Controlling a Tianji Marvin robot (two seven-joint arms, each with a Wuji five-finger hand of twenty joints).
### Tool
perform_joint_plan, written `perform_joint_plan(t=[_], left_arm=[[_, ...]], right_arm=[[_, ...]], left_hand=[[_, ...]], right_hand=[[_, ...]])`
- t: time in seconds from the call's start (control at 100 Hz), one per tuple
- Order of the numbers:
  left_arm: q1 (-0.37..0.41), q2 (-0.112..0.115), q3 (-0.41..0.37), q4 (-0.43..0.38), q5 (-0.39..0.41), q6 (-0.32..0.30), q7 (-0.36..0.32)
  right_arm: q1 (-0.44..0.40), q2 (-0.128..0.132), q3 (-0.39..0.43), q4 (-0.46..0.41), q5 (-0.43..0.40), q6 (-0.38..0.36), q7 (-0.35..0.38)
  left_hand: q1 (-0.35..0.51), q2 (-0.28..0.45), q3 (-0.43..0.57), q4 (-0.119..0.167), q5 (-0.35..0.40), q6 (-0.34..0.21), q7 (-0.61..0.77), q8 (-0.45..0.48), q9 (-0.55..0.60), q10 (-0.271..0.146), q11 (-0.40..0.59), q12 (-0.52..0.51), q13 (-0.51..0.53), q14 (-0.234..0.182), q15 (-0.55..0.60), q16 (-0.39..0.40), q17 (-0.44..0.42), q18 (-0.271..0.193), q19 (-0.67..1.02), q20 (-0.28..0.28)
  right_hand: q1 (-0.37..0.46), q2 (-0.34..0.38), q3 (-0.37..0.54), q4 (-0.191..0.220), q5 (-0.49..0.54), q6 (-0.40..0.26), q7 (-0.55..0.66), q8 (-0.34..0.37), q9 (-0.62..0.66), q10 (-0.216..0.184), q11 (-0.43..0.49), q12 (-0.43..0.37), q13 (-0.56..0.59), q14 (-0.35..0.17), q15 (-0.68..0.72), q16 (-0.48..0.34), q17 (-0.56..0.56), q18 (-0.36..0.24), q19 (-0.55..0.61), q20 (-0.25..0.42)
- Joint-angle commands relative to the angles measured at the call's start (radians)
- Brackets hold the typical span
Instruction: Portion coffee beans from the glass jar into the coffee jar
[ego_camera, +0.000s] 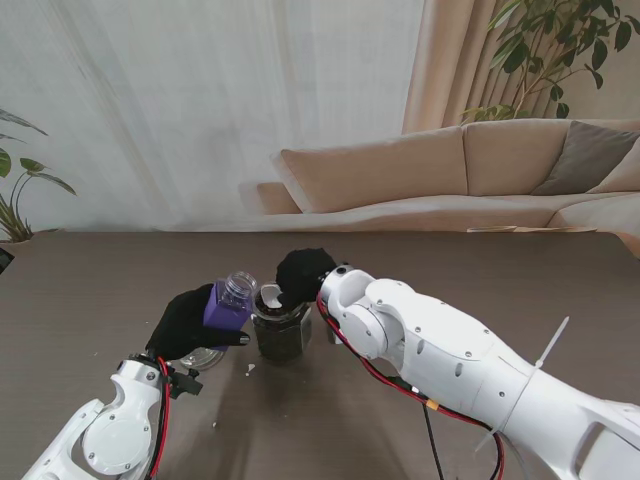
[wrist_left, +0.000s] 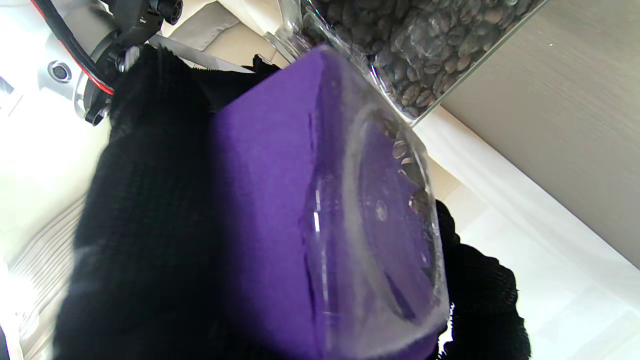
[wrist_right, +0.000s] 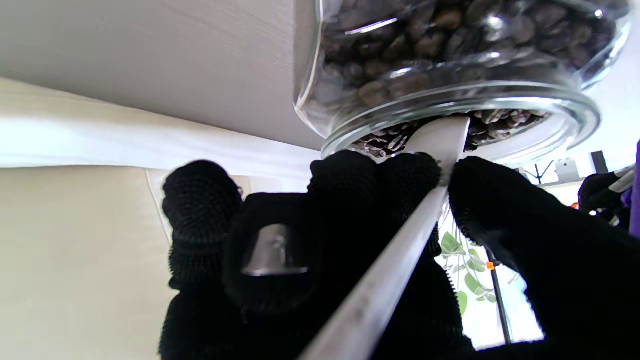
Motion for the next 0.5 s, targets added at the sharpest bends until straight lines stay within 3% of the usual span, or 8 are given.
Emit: perform_joint_plan(t=[0.0,0.49], left_arm=[[0.002,-0.002,0.0,-0.006,-0.004,0.003,-0.018],[-0.002,-0.001,0.0,-0.003,-0.004,0.003,-0.025]], right_arm=[[-0.004,-0.003,0.002,-0.009,-0.004,-0.002,0.022],[-0.012,-0.001,-0.003,0.0,0.002,-0.083,0.009]], left_hand=[[0.378,0.574,0.388,0.037,0.078,-0.126,0.144,0.062,0.073,-0.032,0.107,0.044,0.054,0.05,0.15,0.037,-0.048,-0.065,-0.012,0.015],[0.378,0.574,0.388,0.037,0.077,-0.125,0.143,0.061,0.073,-0.029,0.106,0.044,0.053,0.054,0.149,0.037,-0.049,-0.064,-0.013,0.015]], right_hand=[[0.002,-0.002,0.014,0.002,-0.014,-0.022,0.036,0.004,-0.005,0.02,0.011,0.0,0.027,-0.087,0.006,-0.003,0.08,-0.012,0.006,-0.003],[0.0,0.0,0.013,0.0,-0.014,-0.026,0.037,0.003,-0.007,0.016,0.011,0.0,0.027,-0.09,0.003,-0.004,0.079,-0.014,0.006,-0.003]])
